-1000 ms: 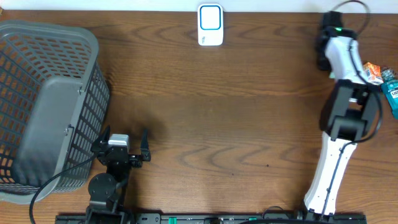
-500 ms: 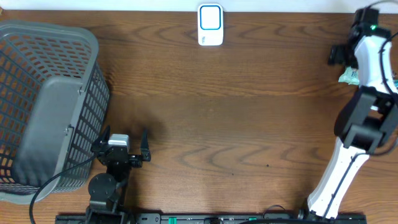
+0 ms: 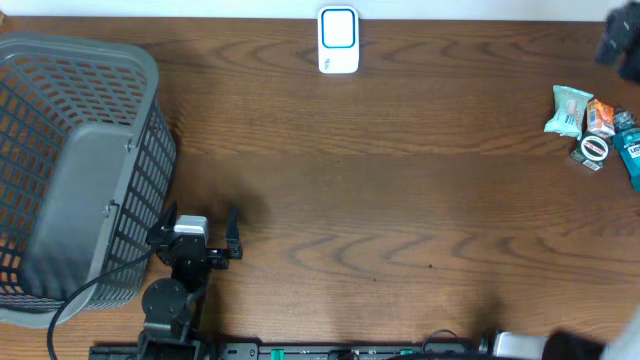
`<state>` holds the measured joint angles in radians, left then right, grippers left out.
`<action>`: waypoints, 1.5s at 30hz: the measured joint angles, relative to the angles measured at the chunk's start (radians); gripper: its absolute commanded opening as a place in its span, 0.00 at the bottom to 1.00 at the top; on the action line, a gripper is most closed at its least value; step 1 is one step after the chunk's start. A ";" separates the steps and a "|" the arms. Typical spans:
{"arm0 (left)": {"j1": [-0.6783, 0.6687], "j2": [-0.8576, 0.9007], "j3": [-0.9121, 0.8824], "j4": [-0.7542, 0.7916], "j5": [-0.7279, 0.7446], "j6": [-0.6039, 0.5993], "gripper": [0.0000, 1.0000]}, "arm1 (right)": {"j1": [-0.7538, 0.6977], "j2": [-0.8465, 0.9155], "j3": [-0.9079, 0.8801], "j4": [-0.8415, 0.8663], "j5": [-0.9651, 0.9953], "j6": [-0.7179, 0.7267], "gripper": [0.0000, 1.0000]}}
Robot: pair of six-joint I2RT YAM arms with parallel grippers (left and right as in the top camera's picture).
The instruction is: Scan the item barcode
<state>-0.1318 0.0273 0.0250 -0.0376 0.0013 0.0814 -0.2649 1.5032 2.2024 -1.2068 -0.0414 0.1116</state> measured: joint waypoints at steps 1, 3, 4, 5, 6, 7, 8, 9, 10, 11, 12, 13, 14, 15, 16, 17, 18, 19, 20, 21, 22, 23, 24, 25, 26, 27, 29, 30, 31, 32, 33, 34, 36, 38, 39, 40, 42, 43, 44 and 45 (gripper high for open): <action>0.000 0.000 0.000 0.000 0.000 0.000 0.98 | 0.000 -0.047 0.001 -0.028 -0.004 0.004 0.99; 0.000 0.000 0.000 0.000 0.000 0.000 0.98 | 0.000 -0.126 0.000 -0.066 -0.008 0.011 0.99; 0.000 0.000 0.000 0.000 0.000 0.000 0.98 | 0.000 -0.165 0.000 -0.078 -0.010 0.012 0.99; 0.000 0.000 0.000 0.000 0.000 0.000 0.98 | 0.000 -0.201 0.000 -0.087 -0.012 0.013 0.99; 0.000 0.000 0.000 0.000 0.000 0.000 0.98 | 0.000 -0.235 0.000 -0.095 -0.013 0.014 0.99; 0.000 0.000 0.000 0.000 0.000 0.000 0.98 | 0.000 -0.268 0.000 -0.101 -0.013 0.014 0.99; 0.000 0.000 0.000 0.000 0.000 0.000 0.98 | 0.000 -0.306 0.000 -0.111 -0.013 0.015 0.99; 0.000 0.000 0.000 0.000 0.000 0.000 0.98 | 0.000 -0.338 0.000 -0.119 -0.013 0.015 0.99; 0.000 0.000 0.000 0.000 0.000 0.000 0.98 | 0.000 -0.371 0.000 -0.123 -0.013 0.015 0.99; 0.000 0.000 0.000 0.000 0.000 0.000 0.98 | 0.000 -0.415 0.000 -0.128 -0.014 0.014 0.99; 0.000 0.000 0.000 0.000 0.000 0.000 0.98 | 0.000 -0.446 0.000 -0.135 -0.013 0.014 0.99; 0.000 0.000 0.000 0.000 0.000 0.000 0.98 | 0.000 -0.484 0.000 -0.147 -0.012 0.013 0.99; 0.000 0.000 0.000 0.000 0.000 0.000 0.98 | 0.000 -0.517 0.001 -0.163 -0.011 0.010 0.99; 0.000 0.000 0.000 0.000 0.000 0.000 0.98 | 0.000 -0.556 0.002 -0.192 -0.011 0.007 0.99; 0.000 0.000 0.000 0.000 0.000 0.000 0.98 | 0.000 -0.583 0.002 -0.216 -0.011 0.006 0.99; 0.000 0.000 0.000 0.000 0.000 0.000 0.98 | 0.000 -0.623 0.002 -0.255 -0.012 0.005 0.99; 0.000 0.000 0.000 0.000 0.000 0.000 0.98 | 0.000 -0.649 0.002 -0.282 -0.013 0.003 0.99; 0.000 0.000 0.000 0.000 0.000 0.000 0.98 | 0.000 -0.678 0.002 -0.307 -0.014 0.002 0.99; 0.000 0.000 0.000 0.000 0.000 0.000 0.98 | 0.000 -0.709 0.002 -0.335 -0.016 0.002 0.99; 0.000 0.000 0.000 0.000 0.000 0.000 0.98 | 0.000 -0.726 0.003 -0.348 -0.016 0.001 0.99; 0.000 0.000 0.000 0.000 0.000 0.000 0.98 | 0.000 -0.751 0.002 -0.364 -0.017 0.000 0.99; 0.000 0.000 0.000 0.000 0.000 0.000 0.98 | 0.000 -0.772 0.001 -0.376 -0.018 -0.001 0.99; 0.000 0.000 0.000 0.000 0.000 0.000 0.98 | 0.000 -0.786 0.000 -0.383 -0.019 -0.001 0.99; 0.000 0.000 0.000 0.000 0.000 0.000 0.98 | 0.002 -0.797 -0.002 -0.383 -0.019 -0.002 0.99; 0.000 0.000 0.000 0.000 0.000 0.000 0.98 | 0.008 -0.821 -0.012 -0.382 -0.022 -0.002 0.99; 0.000 0.000 0.000 0.000 0.000 0.000 0.98 | 0.019 -0.841 -0.024 -0.378 -0.023 -0.002 0.99; 0.000 0.000 0.000 0.000 0.000 0.000 0.98 | 0.056 -0.878 -0.057 -0.365 -0.027 -0.002 0.99; 0.000 0.000 0.000 0.000 0.000 0.000 0.98 | 0.077 -0.898 -0.079 -0.350 -0.028 -0.002 0.99; 0.000 0.000 0.000 0.000 0.000 0.000 0.98 | 0.100 -0.919 -0.101 -0.333 -0.029 -0.002 0.99; 0.000 0.000 0.000 0.000 0.000 0.000 0.98 | 0.126 -0.943 -0.135 -0.306 -0.030 -0.002 0.99; 0.000 0.000 0.000 0.000 0.000 0.000 0.98 | 0.149 -0.968 -0.171 -0.281 -0.031 -0.002 0.99; 0.000 0.000 0.000 0.000 0.000 0.000 0.97 | 0.171 -0.995 -0.209 -0.257 -0.031 -0.002 0.99; 0.000 0.000 0.000 0.000 0.000 0.000 0.98 | 0.203 -1.050 -0.302 -0.200 -0.031 -0.002 0.99; 0.000 0.000 0.000 0.000 0.000 0.000 0.98 | 0.222 -1.110 -0.416 -0.133 -0.031 -0.002 0.99; 0.000 0.000 0.000 0.000 0.000 0.000 0.98 | 0.228 -1.143 -0.486 -0.090 -0.030 -0.001 0.99; 0.000 0.000 0.000 0.000 0.000 0.000 0.98 | 0.230 -1.171 -0.550 -0.044 -0.031 0.000 0.99; 0.000 0.000 0.000 0.000 0.000 0.000 0.98 | 0.232 -1.234 -0.700 0.055 -0.031 0.009 0.99; 0.000 0.000 0.000 0.000 0.000 0.000 0.98 | 0.233 -1.259 -0.772 0.103 -0.031 0.014 0.99; 0.000 0.000 0.000 0.000 0.000 0.000 0.98 | 0.235 -1.288 -0.856 0.163 -0.031 0.018 0.99; 0.000 0.000 0.000 0.000 0.000 0.000 0.98 | 0.236 -1.308 -0.926 0.213 -0.032 0.022 0.99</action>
<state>-0.1318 0.0273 0.0250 -0.0376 0.0010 0.0814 -0.0288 0.1947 1.2766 -0.9939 -0.0731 0.1337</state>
